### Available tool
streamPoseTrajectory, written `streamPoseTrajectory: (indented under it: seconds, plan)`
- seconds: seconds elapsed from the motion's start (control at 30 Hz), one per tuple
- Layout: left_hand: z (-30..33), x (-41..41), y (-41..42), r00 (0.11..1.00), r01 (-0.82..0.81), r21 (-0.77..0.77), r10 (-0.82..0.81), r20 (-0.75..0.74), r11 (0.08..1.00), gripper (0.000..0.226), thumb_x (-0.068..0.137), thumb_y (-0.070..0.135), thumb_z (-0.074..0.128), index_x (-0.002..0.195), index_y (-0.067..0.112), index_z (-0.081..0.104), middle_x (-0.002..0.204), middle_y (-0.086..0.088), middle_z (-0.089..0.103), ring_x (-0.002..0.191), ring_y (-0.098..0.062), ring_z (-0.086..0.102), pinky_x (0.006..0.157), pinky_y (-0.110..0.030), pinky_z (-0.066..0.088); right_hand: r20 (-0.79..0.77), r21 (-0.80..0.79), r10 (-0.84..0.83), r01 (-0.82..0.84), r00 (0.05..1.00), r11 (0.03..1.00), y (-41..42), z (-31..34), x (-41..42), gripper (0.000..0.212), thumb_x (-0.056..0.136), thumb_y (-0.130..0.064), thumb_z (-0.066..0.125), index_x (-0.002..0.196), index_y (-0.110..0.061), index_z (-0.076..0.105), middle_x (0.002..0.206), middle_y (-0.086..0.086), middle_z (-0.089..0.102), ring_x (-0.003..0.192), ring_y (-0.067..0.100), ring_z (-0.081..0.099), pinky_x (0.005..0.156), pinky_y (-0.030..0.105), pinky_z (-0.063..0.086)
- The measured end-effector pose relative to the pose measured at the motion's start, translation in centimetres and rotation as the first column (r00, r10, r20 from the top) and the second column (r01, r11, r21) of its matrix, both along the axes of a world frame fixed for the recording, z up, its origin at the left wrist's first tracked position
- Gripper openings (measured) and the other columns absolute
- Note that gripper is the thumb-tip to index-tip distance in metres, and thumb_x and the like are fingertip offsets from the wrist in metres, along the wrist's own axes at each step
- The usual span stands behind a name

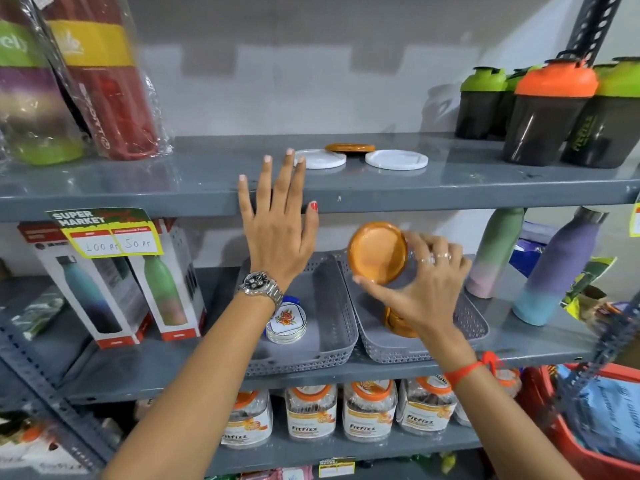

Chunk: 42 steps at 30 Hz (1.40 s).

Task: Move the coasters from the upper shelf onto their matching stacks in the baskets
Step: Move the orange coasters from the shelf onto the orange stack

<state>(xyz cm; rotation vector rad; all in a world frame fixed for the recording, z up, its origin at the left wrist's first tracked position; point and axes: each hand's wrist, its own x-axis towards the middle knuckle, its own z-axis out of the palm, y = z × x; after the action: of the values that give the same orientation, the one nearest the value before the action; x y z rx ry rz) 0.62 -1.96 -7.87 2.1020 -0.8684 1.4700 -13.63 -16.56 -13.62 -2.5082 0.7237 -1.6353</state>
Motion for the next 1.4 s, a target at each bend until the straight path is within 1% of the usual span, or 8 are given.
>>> streamPoseTrajectory:
  seconds: [0.1,0.3,0.73,0.97,1.13,1.23,1.3,1.4]
  plan:
    - [-0.2,0.4,-0.1,1.000,0.005,-0.014,-0.005,0.022,1.000,0.054,0.093,0.034,0.036,0.144,0.015,0.032,0.149,-0.003,0.035,0.137,-0.023,0.027,0.115,-0.043,0.004,-0.209,0.130,-0.104,0.133,0.972,0.983,-2.6,-3.7,0.9,0.097,0.047,-0.090,0.047,0.108,-0.017,0.067,0.099,0.012,0.064,0.093,0.031,0.054,0.078,0.040,0.039]
    - [-0.5,1.0,-0.5,0.997,0.010,-0.045,-0.006,0.080,0.999,0.052,0.093,0.034,0.035,0.142,0.015,0.033,0.147,-0.003,0.039,0.136,-0.023,0.029,0.115,-0.042,0.006,-0.643,0.247,-0.153,0.392,0.750,0.886,-7.3,-8.1,2.7,0.099,0.051,-0.090,0.046,0.109,-0.013,0.066,0.121,0.016,0.061,0.117,0.036,0.047,0.096,0.053,0.034]
    - [-0.8,1.6,-0.7,0.989,-0.017,-0.070,0.027,0.146,0.997,0.050,0.094,0.036,0.030,0.139,0.016,0.038,0.143,-0.003,0.045,0.133,-0.022,0.034,0.115,-0.041,0.008,-0.830,0.322,-0.058,0.562,0.555,0.762,-10.2,-11.2,5.3,0.089,0.065,-0.081,0.049,0.122,-0.014,0.061,0.143,0.012,0.047,0.136,0.036,0.030,0.109,0.064,0.017]
    - [-0.8,1.7,-0.8,0.989,-0.014,-0.074,0.025,0.144,0.997,0.050,0.096,0.038,0.025,0.139,0.016,0.039,0.142,-0.003,0.045,0.132,-0.022,0.035,0.115,-0.040,0.007,-0.850,0.433,0.108,0.566,0.516,0.702,-9.6,-10.5,5.7,0.068,0.074,-0.056,0.061,0.128,-0.016,0.053,0.141,0.011,0.045,0.135,0.034,0.028,0.111,0.063,0.018]
    - [-0.8,1.6,-0.7,0.991,-0.012,-0.067,0.021,0.134,0.998,0.050,0.095,0.037,0.027,0.140,0.017,0.036,0.143,-0.003,0.044,0.133,-0.021,0.032,0.115,-0.041,0.005,-0.562,0.429,-0.116,0.408,0.819,0.805,-6.5,-7.5,4.3,0.051,0.081,-0.044,0.058,0.116,-0.007,0.061,0.126,0.016,0.057,0.120,0.037,0.045,0.102,0.052,0.034]
    - [-0.8,1.5,-0.7,0.992,-0.016,-0.064,0.024,0.123,0.998,0.050,0.096,0.038,0.026,0.140,0.016,0.035,0.143,-0.003,0.044,0.133,-0.022,0.032,0.115,-0.041,0.005,-0.059,0.277,-0.244,0.250,0.968,0.928,-3.3,-3.2,3.3,0.038,0.080,-0.037,0.055,0.101,-0.008,0.067,0.102,0.013,0.069,0.094,0.035,0.057,0.085,0.041,0.040]
    - [-0.7,1.4,-0.6,0.994,-0.014,-0.060,0.021,0.112,0.998,0.050,0.096,0.038,0.026,0.141,0.016,0.034,0.143,-0.004,0.043,0.133,-0.022,0.032,0.115,-0.042,0.007,0.354,0.098,-0.129,0.100,0.926,0.990,-1.2,0.5,2.2,0.017,0.077,-0.020,0.057,0.085,-0.011,0.070,0.079,0.005,0.070,0.073,0.030,0.055,0.070,0.035,0.037]
    - [-0.6,1.1,-0.5,0.995,-0.001,-0.054,0.006,0.097,0.999,0.051,0.094,0.035,0.032,0.141,0.016,0.034,0.144,-0.004,0.043,0.133,-0.023,0.033,0.114,-0.044,0.007,0.561,-0.164,0.133,-0.048,0.817,0.985,1.0,6.7,0.8,0.011,0.073,-0.002,0.058,0.070,-0.005,0.067,0.063,0.007,0.066,0.057,0.028,0.050,0.064,0.028,0.033]
